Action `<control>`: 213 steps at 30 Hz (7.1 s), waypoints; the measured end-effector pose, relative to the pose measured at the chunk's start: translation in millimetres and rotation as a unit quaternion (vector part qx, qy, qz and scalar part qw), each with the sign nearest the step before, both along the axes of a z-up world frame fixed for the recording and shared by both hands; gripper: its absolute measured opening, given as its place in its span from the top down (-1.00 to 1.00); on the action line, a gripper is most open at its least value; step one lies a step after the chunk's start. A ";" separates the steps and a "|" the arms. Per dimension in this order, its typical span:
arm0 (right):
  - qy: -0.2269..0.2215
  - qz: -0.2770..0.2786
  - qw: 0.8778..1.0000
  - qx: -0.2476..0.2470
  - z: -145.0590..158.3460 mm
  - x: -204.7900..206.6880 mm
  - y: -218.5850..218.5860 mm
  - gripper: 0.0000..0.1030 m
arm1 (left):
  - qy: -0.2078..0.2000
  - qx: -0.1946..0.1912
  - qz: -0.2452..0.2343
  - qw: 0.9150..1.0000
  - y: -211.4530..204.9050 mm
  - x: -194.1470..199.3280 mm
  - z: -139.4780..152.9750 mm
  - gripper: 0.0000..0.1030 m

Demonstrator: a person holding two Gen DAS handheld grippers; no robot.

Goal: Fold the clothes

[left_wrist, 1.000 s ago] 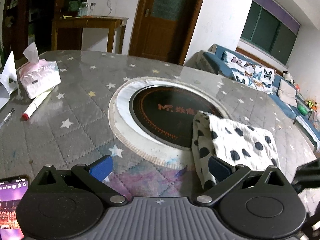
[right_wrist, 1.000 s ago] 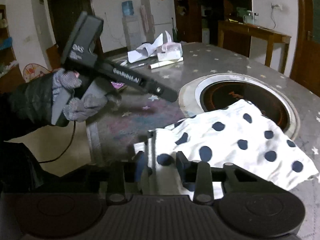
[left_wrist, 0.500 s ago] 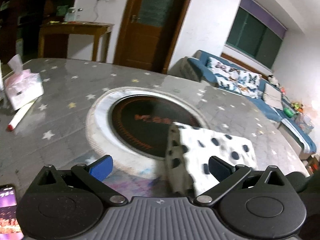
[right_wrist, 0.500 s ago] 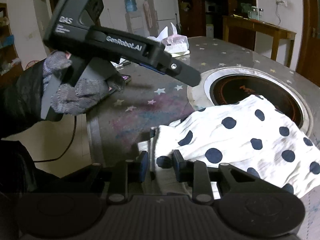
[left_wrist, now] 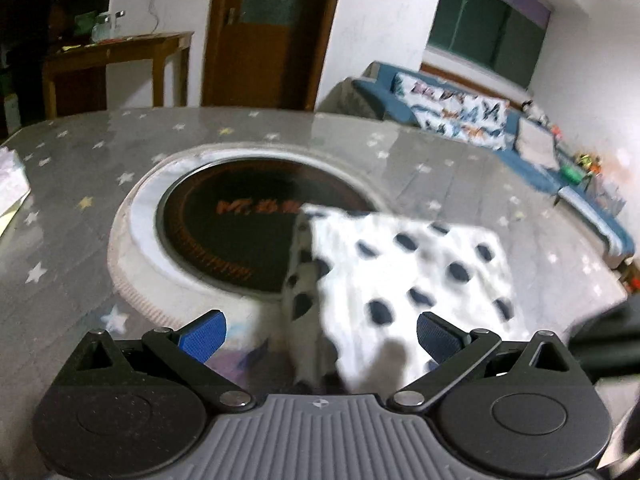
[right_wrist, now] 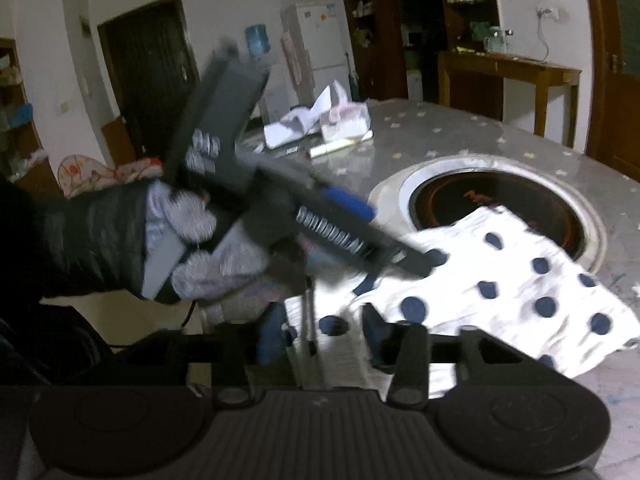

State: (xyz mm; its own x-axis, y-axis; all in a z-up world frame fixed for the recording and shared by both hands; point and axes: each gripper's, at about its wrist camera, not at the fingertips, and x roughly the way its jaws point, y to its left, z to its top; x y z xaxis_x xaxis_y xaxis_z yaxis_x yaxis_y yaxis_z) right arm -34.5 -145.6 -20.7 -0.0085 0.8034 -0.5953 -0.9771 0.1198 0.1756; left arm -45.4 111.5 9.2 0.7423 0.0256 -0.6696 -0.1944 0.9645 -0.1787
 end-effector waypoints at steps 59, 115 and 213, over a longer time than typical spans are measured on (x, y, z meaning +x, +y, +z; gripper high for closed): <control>-0.021 -0.096 0.993 -0.064 -36.6 55.9 20.1 0.02 | 0.019 0.043 0.018 0.999 0.4 -25.4 -11.0 -1.00; -0.034 -0.298 0.948 -0.104 -44.3 153.2 -32.2 0.05 | 0.022 0.098 -0.107 0.989 -24.1 -61.2 -12.4 -0.48; -0.199 -0.006 0.977 -0.074 -8.7 -40.5 24.6 0.05 | 0.006 -0.029 0.003 1.000 24.2 -2.1 18.0 -0.10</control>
State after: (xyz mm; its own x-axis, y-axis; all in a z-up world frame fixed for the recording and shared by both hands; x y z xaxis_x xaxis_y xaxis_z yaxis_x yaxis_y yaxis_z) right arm -75.0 -121.1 -29.4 0.2563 0.7066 -0.6596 -0.9629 0.1272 -0.2380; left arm -47.5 135.7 27.3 0.7336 -0.0096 -0.6795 -0.2024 0.9514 -0.2319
